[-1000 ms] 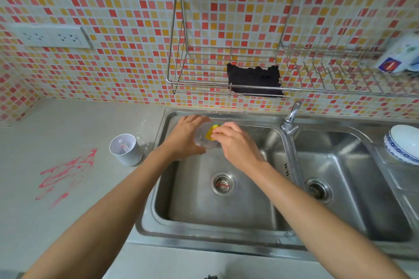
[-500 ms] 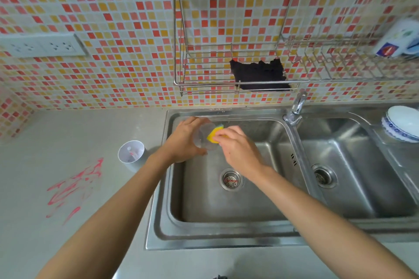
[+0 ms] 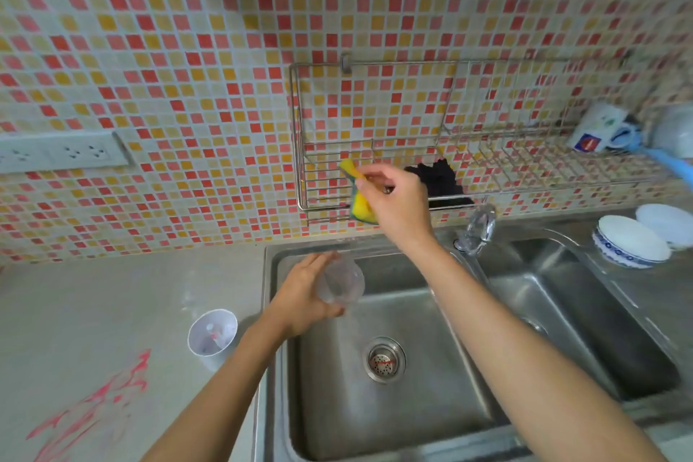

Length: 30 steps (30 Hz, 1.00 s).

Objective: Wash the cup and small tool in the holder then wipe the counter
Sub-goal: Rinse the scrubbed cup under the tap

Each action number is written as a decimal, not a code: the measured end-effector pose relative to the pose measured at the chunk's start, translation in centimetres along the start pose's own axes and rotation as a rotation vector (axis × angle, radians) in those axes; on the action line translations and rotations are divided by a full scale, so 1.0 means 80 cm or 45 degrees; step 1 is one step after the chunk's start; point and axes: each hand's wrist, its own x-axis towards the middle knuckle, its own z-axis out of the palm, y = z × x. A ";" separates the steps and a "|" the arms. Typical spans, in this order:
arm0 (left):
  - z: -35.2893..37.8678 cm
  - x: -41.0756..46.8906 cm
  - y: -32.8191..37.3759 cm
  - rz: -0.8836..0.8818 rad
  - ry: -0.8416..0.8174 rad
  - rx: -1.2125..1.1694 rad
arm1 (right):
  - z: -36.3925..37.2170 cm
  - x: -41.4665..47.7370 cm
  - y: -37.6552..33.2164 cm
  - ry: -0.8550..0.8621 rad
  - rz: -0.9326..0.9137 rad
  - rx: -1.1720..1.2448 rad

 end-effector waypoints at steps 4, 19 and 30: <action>-0.005 0.010 -0.002 -0.017 0.020 -0.039 | 0.041 0.069 -0.006 -0.109 0.060 -0.305; 0.017 0.031 0.003 -0.123 0.001 -0.056 | 0.071 0.093 0.033 -0.292 0.046 -0.507; 0.130 0.079 0.067 -0.245 -0.025 -0.078 | -0.147 -0.097 0.204 0.065 -0.082 -0.227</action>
